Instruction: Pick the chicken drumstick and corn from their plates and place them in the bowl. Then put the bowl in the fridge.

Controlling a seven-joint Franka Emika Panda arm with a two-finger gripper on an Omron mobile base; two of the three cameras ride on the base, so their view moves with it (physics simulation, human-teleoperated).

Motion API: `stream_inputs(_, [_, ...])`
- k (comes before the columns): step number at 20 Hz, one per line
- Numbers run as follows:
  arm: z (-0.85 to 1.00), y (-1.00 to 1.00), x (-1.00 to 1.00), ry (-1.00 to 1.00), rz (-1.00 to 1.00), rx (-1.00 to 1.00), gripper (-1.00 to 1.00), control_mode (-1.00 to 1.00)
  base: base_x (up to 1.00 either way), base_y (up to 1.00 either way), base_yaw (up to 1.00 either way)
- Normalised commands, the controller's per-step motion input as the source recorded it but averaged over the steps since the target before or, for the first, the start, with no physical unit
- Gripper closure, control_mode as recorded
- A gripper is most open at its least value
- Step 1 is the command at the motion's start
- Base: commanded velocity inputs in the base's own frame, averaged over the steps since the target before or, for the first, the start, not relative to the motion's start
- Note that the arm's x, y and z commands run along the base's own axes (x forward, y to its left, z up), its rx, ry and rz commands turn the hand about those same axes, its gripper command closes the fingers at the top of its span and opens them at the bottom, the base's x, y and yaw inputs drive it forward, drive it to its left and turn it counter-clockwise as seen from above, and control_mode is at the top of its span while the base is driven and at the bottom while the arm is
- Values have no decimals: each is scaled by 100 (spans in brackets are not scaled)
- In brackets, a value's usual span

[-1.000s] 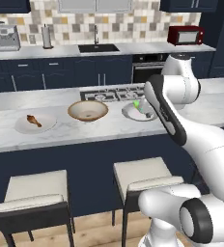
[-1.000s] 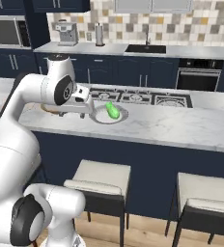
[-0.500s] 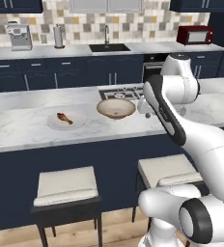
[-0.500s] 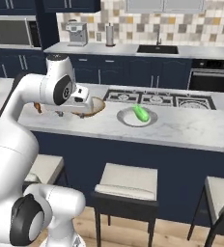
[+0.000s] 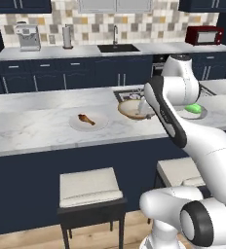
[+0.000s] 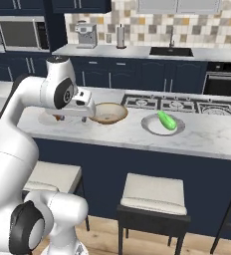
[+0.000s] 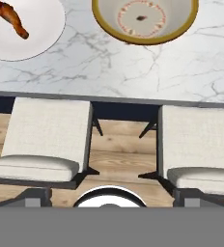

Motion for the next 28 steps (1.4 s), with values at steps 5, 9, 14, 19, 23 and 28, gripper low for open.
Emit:
stream_inputs(5, [0,0,0,0,0,0,-100,100,56,22,0])
stream_inputs(9, [0,0,0,0,0,0,-100,100,65,11,0])
stream_inputs(14, [0,0,0,0,0,0,-100,100,78,1,0])
stream_inputs(19, [0,0,0,0,0,0,-100,100,10,2,0])
stream_inputs(23, [0,0,0,0,0,0,-100,100,0,0,0])
stream_inputs(28, [0,0,0,0,0,0,-100,100,0,0,0])
